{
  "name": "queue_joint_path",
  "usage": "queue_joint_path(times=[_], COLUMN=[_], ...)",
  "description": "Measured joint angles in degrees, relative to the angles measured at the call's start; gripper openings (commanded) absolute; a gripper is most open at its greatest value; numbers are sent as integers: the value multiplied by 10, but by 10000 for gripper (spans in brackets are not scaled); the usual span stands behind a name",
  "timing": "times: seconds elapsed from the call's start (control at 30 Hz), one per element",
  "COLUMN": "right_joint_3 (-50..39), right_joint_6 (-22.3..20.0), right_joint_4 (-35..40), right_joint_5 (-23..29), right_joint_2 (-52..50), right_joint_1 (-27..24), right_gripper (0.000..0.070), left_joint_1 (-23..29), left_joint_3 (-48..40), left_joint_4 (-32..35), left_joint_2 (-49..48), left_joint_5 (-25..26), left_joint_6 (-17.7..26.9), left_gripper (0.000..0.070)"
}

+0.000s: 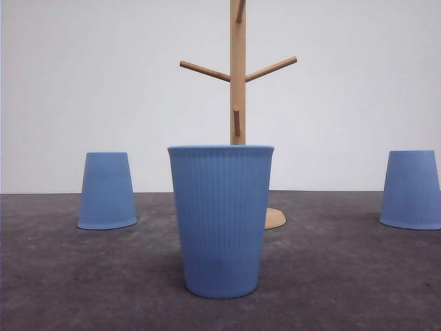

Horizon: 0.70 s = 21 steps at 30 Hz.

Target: Place three cups

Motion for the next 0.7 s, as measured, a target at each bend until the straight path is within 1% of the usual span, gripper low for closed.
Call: queue_joint_path(times=[0.07, 0.17, 0.23, 0.33, 0.43, 0.47, 0.5, 0.53, 0.57, 0.6, 0.63, 0.67, 0.7], right_joint_3=[20, 24, 24, 24, 24, 24, 24, 24, 24, 24, 24, 24, 24], right_joint_6=[-10, -19, -23, -25, -25, -26, -26, -27, -28, -29, -30, -30, -30], right_joint_4=[-4, -10, -14, -22, -23, -23, -23, -24, -25, -30, -34, -39, -43], right_joint_5=[-11, -30, -30, -30, -30, -30, -31, -33, -36, -42, -46, -48, -51], right_joint_2=[49, 109, 137, 161, 166, 165, 165, 165, 165, 165, 165, 165, 165], right_joint_1=[0, 0, 0, 0, 0, 0, 0, 0, 0, 0, 0, 0, 0], right_gripper=[1, 1, 1, 1, 5, 17, 59, 142, 262, 404, 543, 666, 689], left_joint_1=[-10, -25, -35, -48, -56, -58, -60, -61, -63, -64, -64, -64, -64], left_joint_3=[8, 10, 10, 10, 10, 10, 10, 10, 10, 10, 10, 10, 10], left_joint_4=[-3, -2, -4, -4, -4, -4, -3, -3, -3, -3, -3, -3, -3], left_joint_2=[43, 92, 117, 142, 150, 150, 150, 150, 150, 150, 150, 150, 150], left_joint_5=[0, 0, 0, 0, 1, 1, 1, 1, 0, 1, 1, 1, 1], left_joint_6=[8, 18, 24, 33, 37, 37, 37, 37, 37, 37, 37, 37, 37], left_gripper=[12, 12, 15, 18, 44, 63, 124, 211, 319, 424, 517, 594, 600])
